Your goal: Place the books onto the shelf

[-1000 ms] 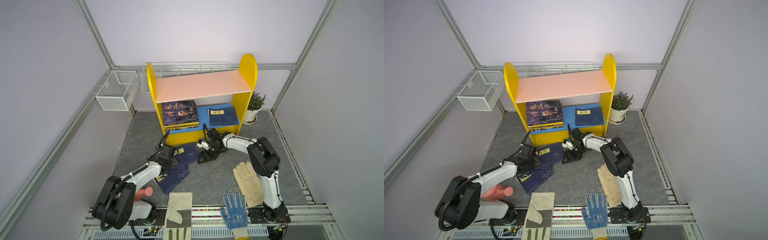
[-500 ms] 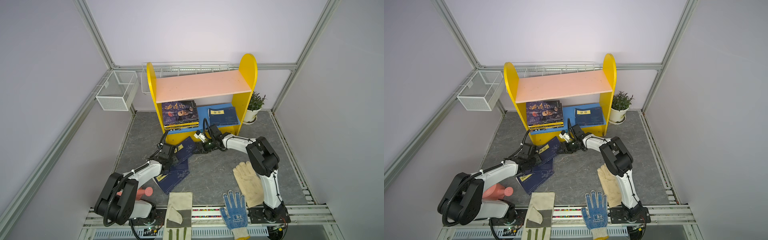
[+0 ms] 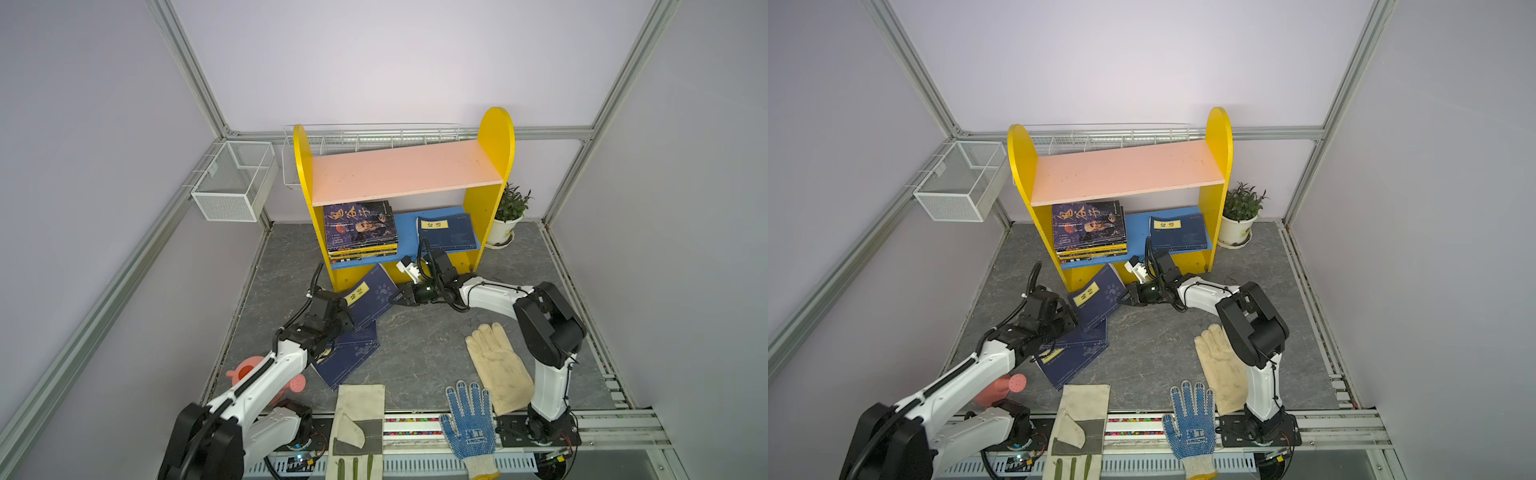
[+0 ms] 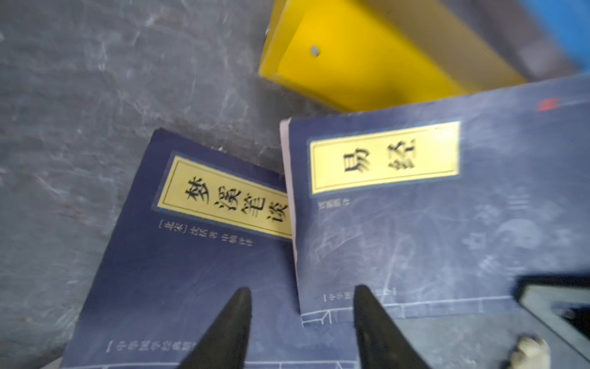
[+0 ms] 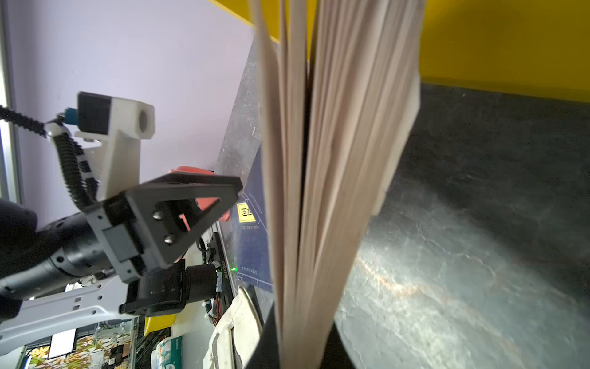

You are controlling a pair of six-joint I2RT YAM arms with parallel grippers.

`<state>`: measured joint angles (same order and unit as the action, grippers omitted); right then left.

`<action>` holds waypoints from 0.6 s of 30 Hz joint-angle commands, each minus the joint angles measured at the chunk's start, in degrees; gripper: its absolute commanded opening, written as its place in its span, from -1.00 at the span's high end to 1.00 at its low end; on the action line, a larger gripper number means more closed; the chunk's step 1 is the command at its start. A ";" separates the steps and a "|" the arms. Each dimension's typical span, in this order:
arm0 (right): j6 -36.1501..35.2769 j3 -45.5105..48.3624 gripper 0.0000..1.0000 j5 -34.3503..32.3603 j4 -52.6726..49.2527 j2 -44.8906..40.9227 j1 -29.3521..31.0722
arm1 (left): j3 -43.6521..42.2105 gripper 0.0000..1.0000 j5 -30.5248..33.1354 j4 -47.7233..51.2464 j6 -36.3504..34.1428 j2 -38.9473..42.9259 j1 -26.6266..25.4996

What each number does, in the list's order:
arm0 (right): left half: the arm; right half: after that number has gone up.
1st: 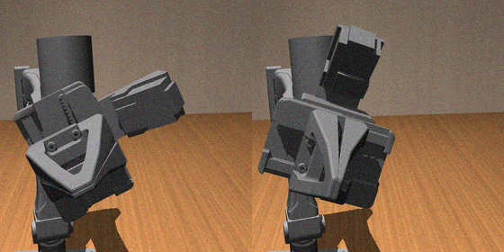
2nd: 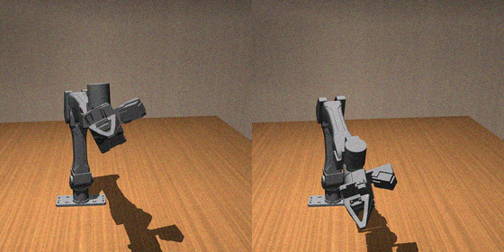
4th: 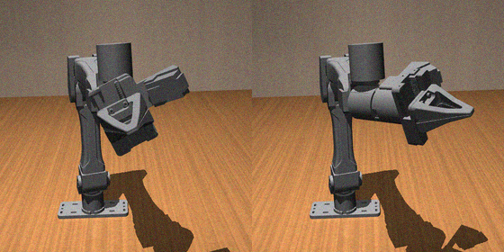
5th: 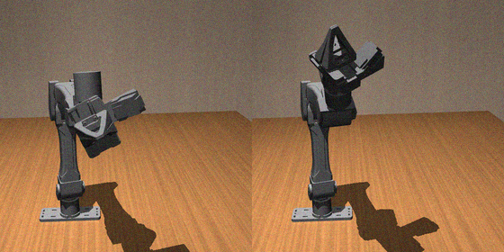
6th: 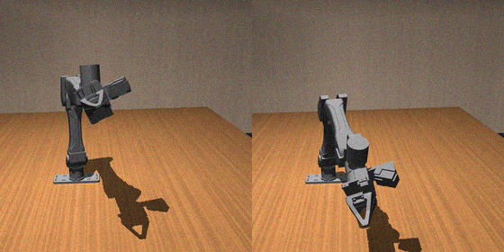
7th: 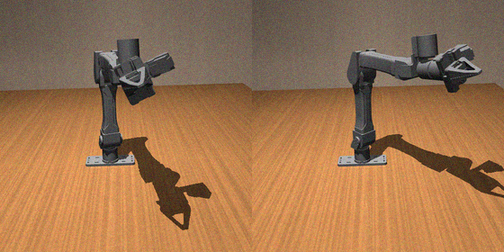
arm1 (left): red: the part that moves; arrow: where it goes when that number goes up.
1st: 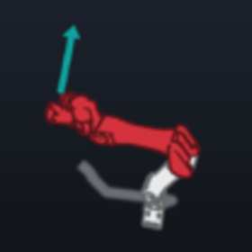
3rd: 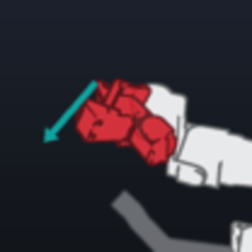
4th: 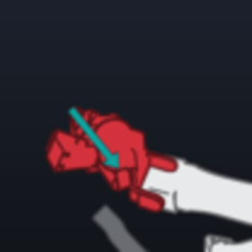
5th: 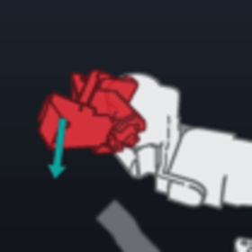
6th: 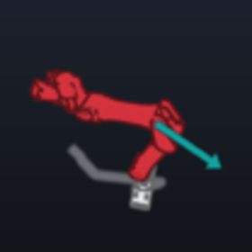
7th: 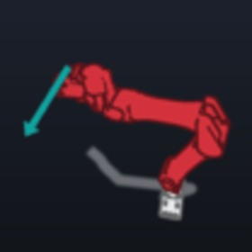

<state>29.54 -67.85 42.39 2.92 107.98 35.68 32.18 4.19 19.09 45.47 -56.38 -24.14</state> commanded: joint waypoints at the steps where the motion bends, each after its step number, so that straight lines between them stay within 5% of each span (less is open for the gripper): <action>1: -3.59 0.93 0.85 5.41 2.39 -8.14 -1.59 | -0.72 -0.23 -0.59 1.21 2.09 8.70 0.57; 7: -8.77 0.88 0.85 13.86 -7.00 -15.33 -3.84 | 0.38 -0.48 -5.16 -0.33 3.24 17.93 1.10; 18: -5.60 -0.45 0.83 21.10 -3.36 -17.26 -5.09 | -3.52 -0.67 -21.87 -20.02 2.10 16.06 1.11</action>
<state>23.83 -67.09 59.22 -2.26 90.96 30.83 29.95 -10.94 7.35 47.92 -40.23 -23.24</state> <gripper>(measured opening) 0.116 0.836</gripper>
